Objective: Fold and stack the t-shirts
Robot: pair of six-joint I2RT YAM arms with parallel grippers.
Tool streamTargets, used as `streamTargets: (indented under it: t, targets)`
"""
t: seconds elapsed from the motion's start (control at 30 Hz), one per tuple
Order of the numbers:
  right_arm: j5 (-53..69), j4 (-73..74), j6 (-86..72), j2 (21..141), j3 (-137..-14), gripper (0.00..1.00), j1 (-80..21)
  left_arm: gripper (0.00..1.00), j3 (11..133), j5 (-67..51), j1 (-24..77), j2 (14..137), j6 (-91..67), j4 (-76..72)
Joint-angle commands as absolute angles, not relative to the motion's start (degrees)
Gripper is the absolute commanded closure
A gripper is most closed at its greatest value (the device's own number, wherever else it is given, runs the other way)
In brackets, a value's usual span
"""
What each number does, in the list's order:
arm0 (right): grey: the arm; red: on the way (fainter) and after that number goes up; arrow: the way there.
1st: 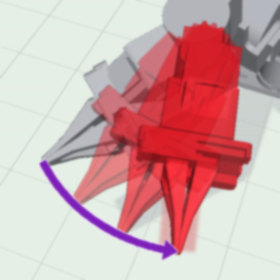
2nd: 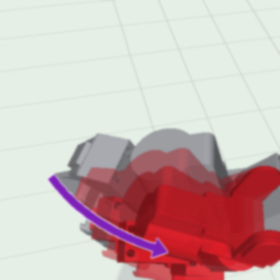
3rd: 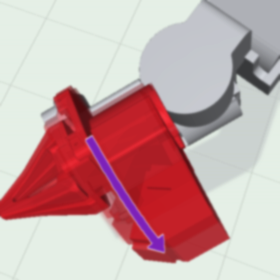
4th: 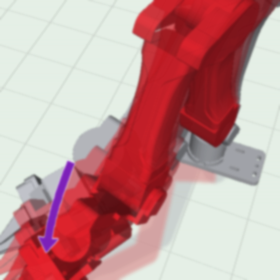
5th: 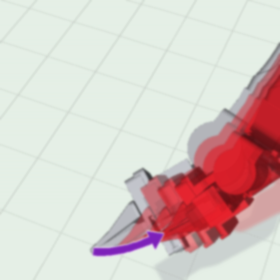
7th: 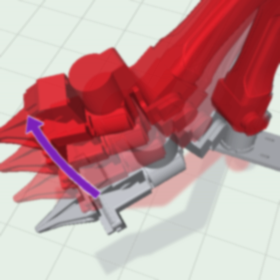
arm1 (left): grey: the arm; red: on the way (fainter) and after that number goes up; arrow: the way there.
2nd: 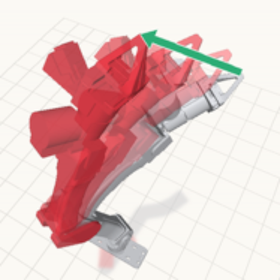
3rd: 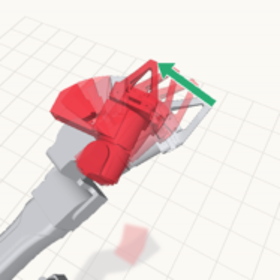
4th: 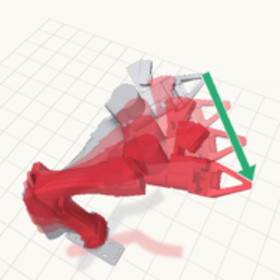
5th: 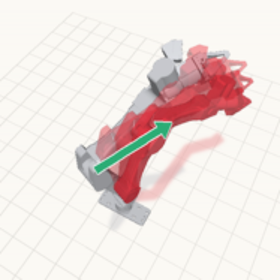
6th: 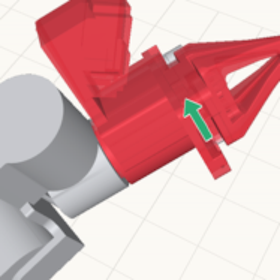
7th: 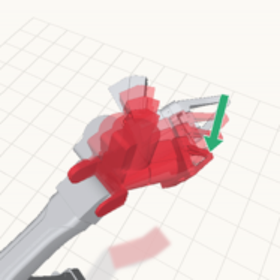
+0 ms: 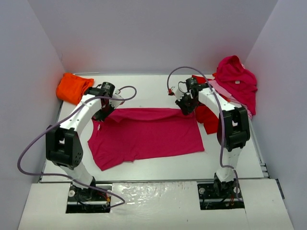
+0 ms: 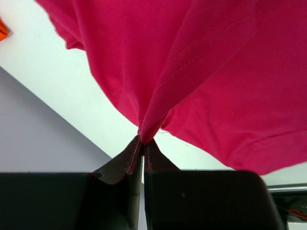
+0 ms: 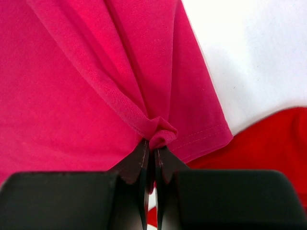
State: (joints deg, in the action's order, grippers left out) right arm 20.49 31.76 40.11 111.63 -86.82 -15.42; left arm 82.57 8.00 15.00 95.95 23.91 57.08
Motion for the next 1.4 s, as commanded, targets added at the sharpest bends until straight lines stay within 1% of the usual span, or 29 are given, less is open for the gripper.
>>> streamTargets:
  t: [0.0, 0.03, 0.07, 0.1, 0.13, 0.2, 0.3, 0.33, 0.37, 0.4, 0.43, 0.47, 0.5, 0.53, 0.57, 0.6, 0.67, 0.8, 1.13, 1.27, 1.37]
  targets:
    - [20.5, 33.9, 41.3, 106.1, -85.6, 0.84, -15.4, 0.90, 80.1, 4.0, 17.6, 88.9, 21.2, 59.4]
    - [19.9, 33.9, 41.0, 106.0, -85.3, 0.57, -15.4, 0.75, 79.4, 4.1, 17.8, 87.9, 21.1, 59.1]
    - [19.2, 33.8, 40.5, 106.0, -85.0, 0.26, -15.4, 0.60, 78.7, 4.3, 17.9, 87.1, 20.9, 58.7]
    - [18.7, 34.0, 40.3, 105.8, -84.7, 0.02, -15.3, 0.49, 78.1, 4.7, 17.9, 86.5, 20.9, 58.0]
    - [18.6, 34.2, 40.4, 105.5, -84.7, 0.00, -15.2, 0.38, 78.0, 4.8, 17.8, 86.0, 21.1, 57.9]
    - [19.3, 34.8, 41.5, 103.8, -84.1, 0.00, -15.1, 0.33, 77.2, 6.3, 17.8, 84.8, 22.0, 56.6]
    - [20.0, 34.6, 41.3, 101.1, -84.0, 0.00, -14.9, 0.32, 77.9, 7.8, 17.8, 84.3, 22.4, 55.6]
    - [20.1, 34.5, 41.4, 100.1, -84.2, 0.04, -14.8, 0.33, 78.4, 8.4, 17.8, 84.3, 22.7, 55.0]
    - [20.5, 34.5, 41.8, 99.2, -84.6, 0.13, -14.7, 0.33, 79.1, 9.0, 17.8, 84.4, 23.2, 54.3]
    - [20.6, 34.1, 41.6, 98.8, -85.0, 0.28, -14.7, 0.37, 79.9, 9.4, 17.7, 84.7, 23.9, 53.4]
    - [20.5, 33.3, 41.2, 98.9, -85.5, 0.47, -14.6, 0.42, 81.0, 9.6, 17.6, 85.2, 24.7, 52.4]
    - [20.4, 32.5, 40.3, 99.4, -86.6, 0.69, -14.6, 0.51, 82.3, 9.8, 17.6, 86.6, 25.4, 51.5]
    - [20.1, 31.9, 39.1, 100.5, -88.7, 0.94, -14.6, 0.63, 84.1, 10.1, 17.6, 89.0, 25.8, 50.7]
    - [19.8, 31.8, 37.9, 102.2, -90.4, 0.99, -14.6, 0.78, 85.7, 10.5, 17.5, 91.8, 26.0, 50.5]
    - [19.6, 31.8, 36.6, 103.9, -91.9, 1.00, -14.7, 0.93, 87.4, 10.9, 17.5, 94.7, 26.1, 50.5]
    - [19.2, 31.8, 35.8, 105.4, -93.8, 1.00, -14.7, 1.00, 89.6, 10.7, 17.4, 97.2, 26.4, 50.6]
    - [18.2, 31.8, 34.9, 107.8, -97.6, 1.00, -14.8, 1.00, 93.9, 9.6, 17.1, 101.0, 27.2, 50.3]
    - [17.5, 31.7, 32.7, 115.5, -101.6, 1.00, -14.8, 1.00, 97.7, 7.6, 17.2, 109.9, 27.9, 49.4]
    - [15.1, 32.8, 29.6, 125.6, -105.0, 1.00, -15.6, 1.00, 103.6, 4.9, 15.9, 120.3, 29.0, 53.8]
    - [10.4, 33.6, 30.3, 127.1, -103.5, 1.00, -15.9, 1.00, 105.4, 4.7, 13.0, 123.5, 29.2, 55.5]
    - [5.0, 34.2, 30.6, 129.6, -103.6, 1.00, -16.1, 1.00, 108.2, 4.7, 8.9, 126.5, 28.5, 57.3]
